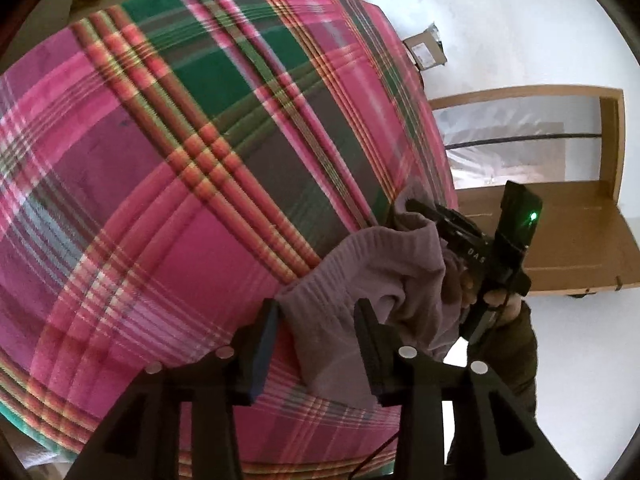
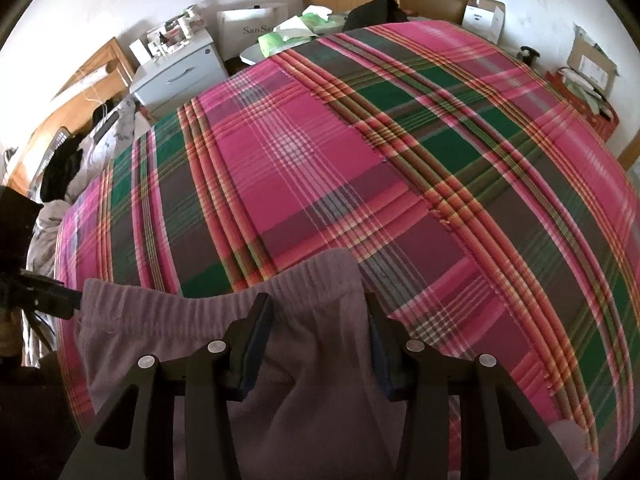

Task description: Fold clothes

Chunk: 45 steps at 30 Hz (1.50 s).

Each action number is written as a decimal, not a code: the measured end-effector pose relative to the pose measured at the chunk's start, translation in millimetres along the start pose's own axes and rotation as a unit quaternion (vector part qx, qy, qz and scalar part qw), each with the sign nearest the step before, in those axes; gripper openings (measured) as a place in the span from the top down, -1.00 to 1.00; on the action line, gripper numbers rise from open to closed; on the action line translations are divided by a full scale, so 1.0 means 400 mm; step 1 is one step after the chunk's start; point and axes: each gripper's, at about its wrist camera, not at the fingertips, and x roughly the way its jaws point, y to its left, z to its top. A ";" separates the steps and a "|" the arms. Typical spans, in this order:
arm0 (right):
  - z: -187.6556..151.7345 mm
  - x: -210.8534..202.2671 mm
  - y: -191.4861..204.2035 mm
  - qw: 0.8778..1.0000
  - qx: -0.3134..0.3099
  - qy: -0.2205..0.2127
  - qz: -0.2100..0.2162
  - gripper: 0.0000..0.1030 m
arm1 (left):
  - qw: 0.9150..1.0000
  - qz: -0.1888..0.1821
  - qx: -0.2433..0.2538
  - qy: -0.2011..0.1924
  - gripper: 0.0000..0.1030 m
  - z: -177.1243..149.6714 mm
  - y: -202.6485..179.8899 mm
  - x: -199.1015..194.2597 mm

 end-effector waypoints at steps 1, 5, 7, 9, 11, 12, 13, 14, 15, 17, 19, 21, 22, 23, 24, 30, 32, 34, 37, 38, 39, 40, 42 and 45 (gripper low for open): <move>0.000 0.000 0.000 1.000 0.001 0.000 0.000 0.09 | 1.000 0.004 0.003 0.001 0.23 0.000 -0.002 -0.001; -0.001 -0.001 0.000 1.000 0.003 0.001 -0.002 0.09 | 1.000 0.012 0.007 0.001 0.23 0.000 -0.013 0.007; -0.001 -0.001 0.000 1.000 0.005 0.002 -0.002 0.10 | 1.000 0.020 0.011 0.002 0.23 0.001 -0.018 0.009; 0.000 0.000 0.001 1.000 0.008 0.004 -0.006 0.10 | 1.000 0.023 0.013 0.003 0.23 0.001 -0.021 0.011; 0.001 0.001 0.005 1.000 0.007 0.005 -0.010 0.10 | 1.000 0.024 0.015 0.004 0.24 0.002 -0.022 0.013; 0.002 0.001 0.008 1.000 0.006 0.006 -0.012 0.12 | 1.000 0.026 0.015 0.004 0.27 0.003 -0.024 0.016; 0.002 0.000 0.011 1.000 0.004 0.006 -0.014 0.15 | 0.999 0.031 0.018 0.005 0.37 0.003 -0.025 0.018; 0.003 0.000 0.014 1.000 0.003 0.007 -0.016 0.16 | 0.999 0.036 0.020 0.007 0.41 0.004 -0.026 0.020; 0.003 0.000 0.017 1.000 0.002 0.007 -0.017 0.19 | 0.999 0.035 0.017 0.007 0.41 0.005 -0.024 0.021; 0.002 -0.001 0.023 1.000 0.000 0.007 -0.021 0.25 | 0.999 0.033 0.010 0.007 0.58 0.008 -0.017 0.023; 0.000 -0.004 0.032 1.000 -0.004 0.006 -0.030 0.34 | 0.999 0.033 0.005 0.005 0.66 0.009 -0.012 0.026; -0.002 -0.007 0.040 0.999 -0.009 0.005 -0.042 0.49 | 0.999 0.033 0.005 0.003 0.75 0.009 -0.012 0.030; -0.003 -0.009 0.042 0.999 -0.011 0.004 -0.047 0.57 | 1.000 0.031 0.006 -0.001 0.79 0.009 -0.013 0.029; -0.004 -0.011 0.044 0.999 -0.012 0.004 -0.052 0.62 | 1.000 0.028 0.006 -0.005 0.81 0.009 -0.014 0.029; -0.005 -0.012 0.046 0.998 -0.014 0.004 -0.057 0.73 | 1.000 0.026 0.007 -0.009 0.81 0.009 -0.015 0.029; -0.008 -0.019 0.063 0.996 -0.027 -0.001 -0.087 0.86 | 0.999 0.013 0.009 -0.029 0.83 0.021 -0.011 0.016; -0.005 -0.026 0.071 0.995 -0.027 -0.010 -0.093 0.86 | 0.999 0.009 0.011 -0.037 0.83 0.021 -0.011 0.006; 0.005 -0.038 0.073 0.995 -0.027 -0.022 -0.097 0.86 | 0.999 0.006 0.012 -0.046 0.83 0.021 -0.012 -0.004; 0.021 -0.056 0.077 0.994 -0.026 -0.039 -0.102 0.86 | 0.998 0.002 0.009 -0.057 0.83 0.026 -0.006 -0.014; 0.027 -0.061 0.080 0.993 -0.026 -0.045 -0.104 0.86 | 0.998 0.000 0.006 -0.061 0.83 0.028 -0.003 -0.018; 0.034 -0.065 0.084 0.993 -0.028 -0.050 -0.106 0.86 | 0.998 -0.001 0.005 -0.064 0.83 0.029 0.000 -0.021; 0.041 -0.068 0.089 0.992 -0.030 -0.056 -0.108 0.86 | 0.998 -0.002 0.004 -0.067 0.83 0.031 0.002 -0.025; 0.065 -0.069 0.102 0.991 -0.034 -0.063 -0.114 0.86 | 0.997 -0.006 0.000 -0.072 0.83 0.037 0.010 -0.033; 0.104 -0.066 0.119 0.989 -0.040 -0.075 -0.123 0.86 | 0.997 -0.009 -0.007 -0.081 0.83 0.046 0.027 -0.047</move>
